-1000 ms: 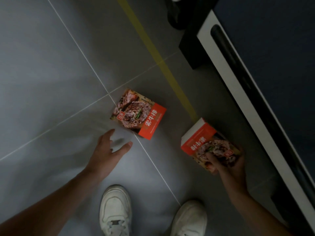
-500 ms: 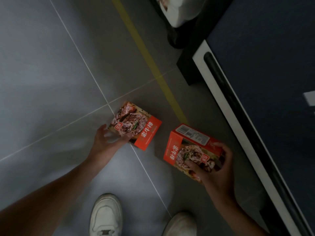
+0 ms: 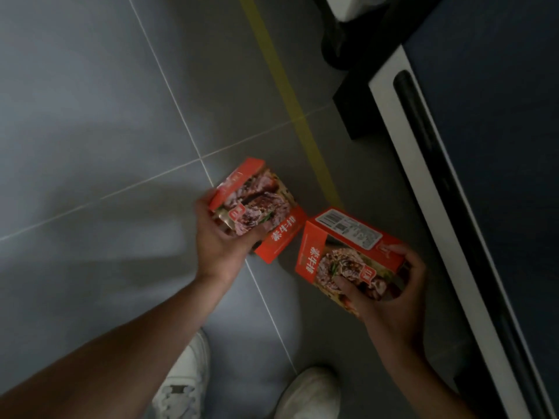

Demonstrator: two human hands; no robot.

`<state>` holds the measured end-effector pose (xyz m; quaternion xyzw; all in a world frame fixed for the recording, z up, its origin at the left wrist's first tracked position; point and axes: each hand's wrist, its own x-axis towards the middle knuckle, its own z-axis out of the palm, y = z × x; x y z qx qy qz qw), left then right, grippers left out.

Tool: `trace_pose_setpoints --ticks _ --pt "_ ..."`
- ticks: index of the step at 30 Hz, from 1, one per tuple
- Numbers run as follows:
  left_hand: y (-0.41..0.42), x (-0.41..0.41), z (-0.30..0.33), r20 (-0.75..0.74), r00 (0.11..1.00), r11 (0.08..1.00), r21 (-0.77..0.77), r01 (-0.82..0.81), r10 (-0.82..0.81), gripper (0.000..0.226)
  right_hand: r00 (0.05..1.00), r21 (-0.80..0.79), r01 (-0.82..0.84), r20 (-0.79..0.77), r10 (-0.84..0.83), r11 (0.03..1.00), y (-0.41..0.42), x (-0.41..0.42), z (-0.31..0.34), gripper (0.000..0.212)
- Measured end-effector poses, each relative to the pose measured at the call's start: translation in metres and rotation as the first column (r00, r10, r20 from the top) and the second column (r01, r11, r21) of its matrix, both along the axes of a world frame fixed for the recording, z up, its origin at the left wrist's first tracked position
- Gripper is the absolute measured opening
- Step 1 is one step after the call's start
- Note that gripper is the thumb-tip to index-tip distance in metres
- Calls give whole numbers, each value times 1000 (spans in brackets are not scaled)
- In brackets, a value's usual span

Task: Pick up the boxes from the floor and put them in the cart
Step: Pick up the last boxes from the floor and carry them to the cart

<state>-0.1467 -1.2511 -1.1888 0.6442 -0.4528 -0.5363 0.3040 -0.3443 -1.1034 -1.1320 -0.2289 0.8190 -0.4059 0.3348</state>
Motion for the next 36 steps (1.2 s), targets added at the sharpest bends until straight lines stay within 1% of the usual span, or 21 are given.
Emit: trace_pose_setpoints --ticks 2,3,5,7,9,11,14,17,19,23,25,28,31,33,36 --pt "-2 9 11 -12 1000 1000 -23 8 -9 96 999 25 -32 -37 33 999 -1 1 12 96" --pt "-5 14 19 6 1000 999 -28 19 -19 98 997 36 -58 -56 60 998 -2 1 21 96" --pt "-9 26 44 87 993 994 -62 92 -86 100 989 65 -113 -90 119 991 -7 1 44 99" --pt "-8 39 70 120 984 986 -93 141 -129 103 973 85 -166 -147 177 982 -11 3 65 106" --pt "-10 54 111 159 977 982 -99 162 -145 109 959 122 -192 -189 212 974 -16 8 95 116" --pt "-15 71 154 233 962 978 -118 172 -141 119 953 168 -205 -190 236 964 -20 15 128 128" --pt "-28 95 221 339 931 975 -121 188 -138 127 935 172 -258 -203 291 951 -31 26 184 135" --pt "-39 115 297 387 916 976 -136 172 -107 112 924 102 -288 -230 305 952 -43 42 255 125" --pt "-43 125 351 404 909 971 -160 179 -101 105 899 41 -315 -306 312 948 -45 48 300 116" --pt "-44 136 466 396 915 967 -190 167 -80 104 863 -110 -377 -403 305 920 -44 47 395 115" --pt "-45 137 527 395 915 962 -211 174 -79 104 862 -143 -376 -416 289 915 -44 44 447 112" --pt "-51 132 615 403 913 950 -255 181 -66 98 862 -154 -383 -413 293 911 -49 32 533 111" --pt "-47 122 698 412 910 923 -330 199 -49 97 807 -114 -441 -484 338 890 -53 18 616 102" --pt "-39 115 742 410 911 916 -351 196 -38 97 771 -81 -461 -529 354 883 -55 11 664 99" --pt "-26 103 797 383 923 900 -391 194 -33 97 739 -84 -475 -579 345 876 -52 2 725 100"
